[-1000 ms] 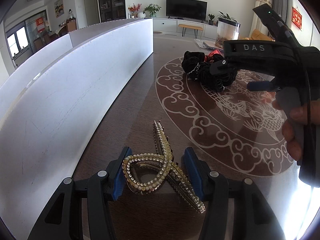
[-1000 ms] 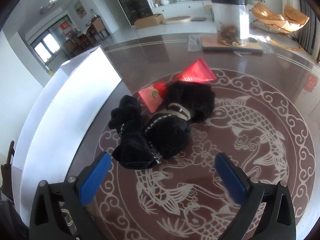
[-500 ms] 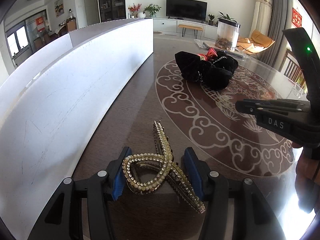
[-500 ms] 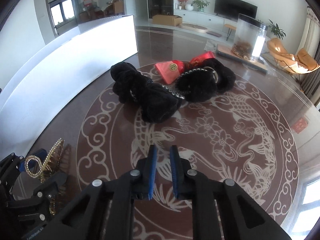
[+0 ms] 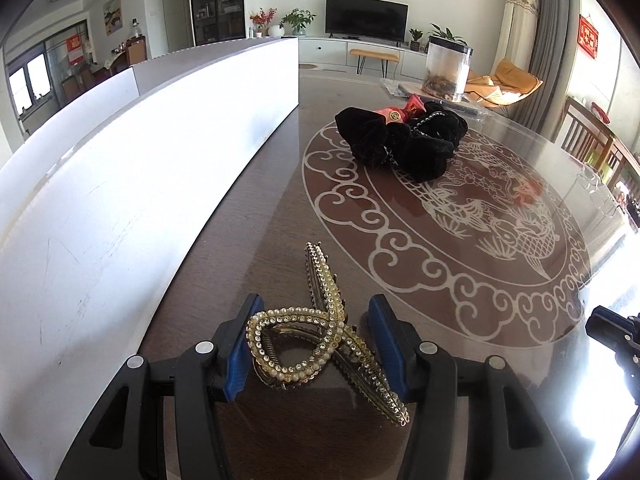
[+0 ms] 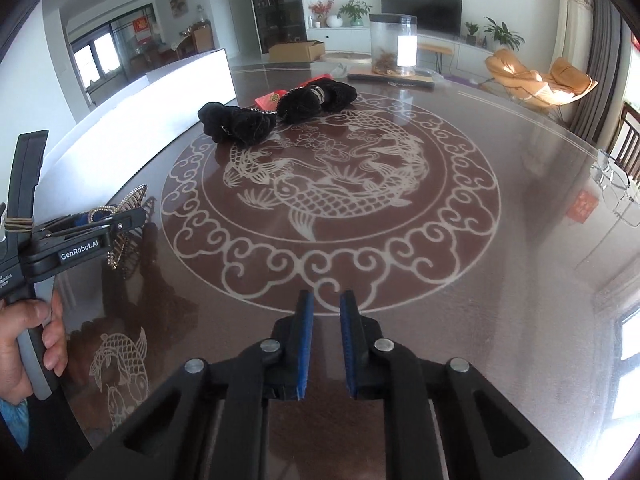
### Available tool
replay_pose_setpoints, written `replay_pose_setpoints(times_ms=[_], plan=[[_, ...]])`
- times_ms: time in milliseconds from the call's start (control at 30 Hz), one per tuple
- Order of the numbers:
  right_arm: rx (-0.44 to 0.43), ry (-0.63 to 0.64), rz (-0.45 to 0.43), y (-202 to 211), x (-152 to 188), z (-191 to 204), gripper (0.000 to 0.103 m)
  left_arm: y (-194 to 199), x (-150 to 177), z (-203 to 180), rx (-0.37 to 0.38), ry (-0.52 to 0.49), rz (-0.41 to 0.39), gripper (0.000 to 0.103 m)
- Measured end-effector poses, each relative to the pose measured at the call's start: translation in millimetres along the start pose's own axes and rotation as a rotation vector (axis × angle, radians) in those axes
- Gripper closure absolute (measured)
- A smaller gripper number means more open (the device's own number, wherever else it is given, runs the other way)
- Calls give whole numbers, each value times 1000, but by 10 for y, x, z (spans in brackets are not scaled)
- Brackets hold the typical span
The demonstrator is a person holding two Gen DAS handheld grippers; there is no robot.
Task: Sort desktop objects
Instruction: 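Move the right tool to the black scrunchie and close on it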
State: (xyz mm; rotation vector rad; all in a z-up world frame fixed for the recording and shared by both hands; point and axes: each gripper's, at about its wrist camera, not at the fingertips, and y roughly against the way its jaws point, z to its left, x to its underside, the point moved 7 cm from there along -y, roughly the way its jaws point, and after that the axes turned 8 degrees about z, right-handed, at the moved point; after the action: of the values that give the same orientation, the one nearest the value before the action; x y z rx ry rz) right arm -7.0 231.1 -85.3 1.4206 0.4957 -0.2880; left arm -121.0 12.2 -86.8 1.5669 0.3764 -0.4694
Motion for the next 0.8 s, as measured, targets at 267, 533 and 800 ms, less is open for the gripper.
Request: replay_pose_setpoints(times_ms=[267,533,800], plan=[[-18,-61,-27,106,56,-153,88,49,85,-208,38,-76,-4,49],[-27,-49,-30,84,-27,-151,88,59,92,-199,43,-70,-5,49],[-112,105,-15,-414,-999,419,55,66,87,-168,24,-60,-11,49]])
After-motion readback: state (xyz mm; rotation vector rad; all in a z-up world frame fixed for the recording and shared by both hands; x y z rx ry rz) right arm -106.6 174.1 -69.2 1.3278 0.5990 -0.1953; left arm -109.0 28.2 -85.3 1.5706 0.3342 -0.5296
